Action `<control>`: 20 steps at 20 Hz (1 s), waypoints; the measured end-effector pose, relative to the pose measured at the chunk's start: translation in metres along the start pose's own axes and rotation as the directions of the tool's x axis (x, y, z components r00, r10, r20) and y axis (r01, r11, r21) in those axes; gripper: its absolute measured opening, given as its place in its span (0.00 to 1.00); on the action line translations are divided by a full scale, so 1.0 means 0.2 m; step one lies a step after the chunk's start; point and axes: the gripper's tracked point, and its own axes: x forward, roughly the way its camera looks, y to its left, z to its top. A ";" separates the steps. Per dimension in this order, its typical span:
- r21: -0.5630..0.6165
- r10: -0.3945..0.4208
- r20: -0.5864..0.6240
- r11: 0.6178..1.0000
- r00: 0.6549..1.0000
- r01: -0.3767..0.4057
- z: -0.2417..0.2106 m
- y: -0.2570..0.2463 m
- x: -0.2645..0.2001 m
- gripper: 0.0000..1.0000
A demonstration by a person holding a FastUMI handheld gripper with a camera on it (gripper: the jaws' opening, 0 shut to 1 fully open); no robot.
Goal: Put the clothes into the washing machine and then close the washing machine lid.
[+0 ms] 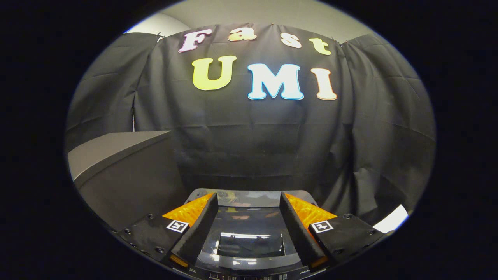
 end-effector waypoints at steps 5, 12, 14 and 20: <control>0.036 0.004 0.002 0.999 1.000 -0.004 -0.05 0.02 -0.10 0.99; 0.039 -0.015 0.088 0.999 0.996 0.011 0.13 0.01 -0.32 0.98; 0.044 -0.018 0.112 0.999 0.994 0.013 0.18 0.00 -0.39 0.98; 0.061 -0.051 0.174 0.997 0.983 0.041 0.32 -0.03 -0.64 0.98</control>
